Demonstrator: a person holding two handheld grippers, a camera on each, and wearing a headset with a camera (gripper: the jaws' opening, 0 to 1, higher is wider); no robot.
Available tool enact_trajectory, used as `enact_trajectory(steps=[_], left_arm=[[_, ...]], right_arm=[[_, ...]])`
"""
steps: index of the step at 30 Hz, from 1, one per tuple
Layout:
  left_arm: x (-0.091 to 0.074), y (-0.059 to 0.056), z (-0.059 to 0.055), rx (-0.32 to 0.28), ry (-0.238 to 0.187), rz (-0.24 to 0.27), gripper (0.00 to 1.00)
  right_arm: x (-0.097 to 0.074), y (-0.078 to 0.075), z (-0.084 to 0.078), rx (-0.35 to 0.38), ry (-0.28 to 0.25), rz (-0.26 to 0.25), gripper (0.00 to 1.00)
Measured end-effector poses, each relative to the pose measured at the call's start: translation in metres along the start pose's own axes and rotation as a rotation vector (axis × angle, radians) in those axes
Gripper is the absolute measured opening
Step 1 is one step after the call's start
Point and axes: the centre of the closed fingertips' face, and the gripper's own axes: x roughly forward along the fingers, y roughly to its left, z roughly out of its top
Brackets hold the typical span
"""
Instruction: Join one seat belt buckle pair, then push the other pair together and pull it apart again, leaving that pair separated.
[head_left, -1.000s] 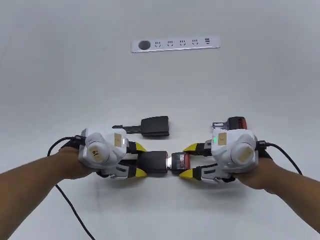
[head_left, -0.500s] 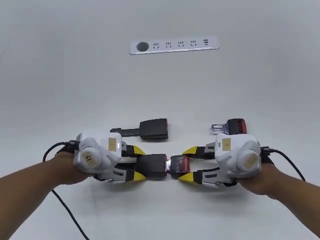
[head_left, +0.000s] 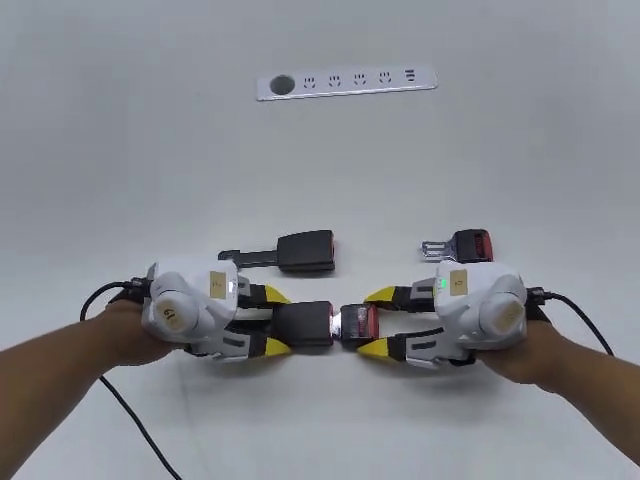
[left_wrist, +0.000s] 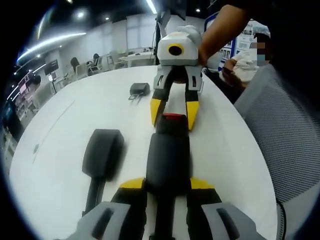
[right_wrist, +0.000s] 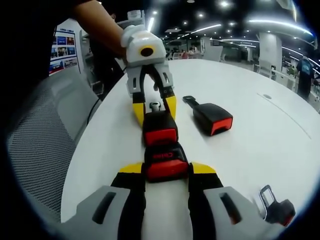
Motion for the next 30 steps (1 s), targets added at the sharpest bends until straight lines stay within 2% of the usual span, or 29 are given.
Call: enact_trajectory(steps=[15,19,20,21,26,30], left_arm=[[0.0002,-0.0023,0.0006,0.009,-0.004,-0.009,0.31],[0.0005,-0.0028,0.0003,-0.012,-0.001,-0.016,0.31],[0.001,-0.0034,0.0013,-0.009,0.007,-0.022,0.31],[0.0007,-0.0032,0.0002,0.029,0.024,-0.024,0.31],[0.002,-0.0038,-0.001,0.026,0.041,-0.018,0.32],[0.0031,-0.0043,-0.0004,0.03,0.071,-0.016,0.32]], right_arm=[[-0.0013,0.0016,-0.0022,0.011,-0.018,-0.006,0.31],[-0.0008,0.0021,-0.0044,0.0,-0.014,-0.008,0.32],[-0.0006,0.0031,-0.0042,-0.014,-0.01,-0.011,0.32],[-0.0007,0.0029,-0.0039,-0.003,-0.011,-0.01,0.32],[-0.0003,0.004,-0.0045,-0.023,-0.003,-0.018,0.33],[-0.0003,0.0046,-0.0049,-0.028,0.011,-0.025,0.33]])
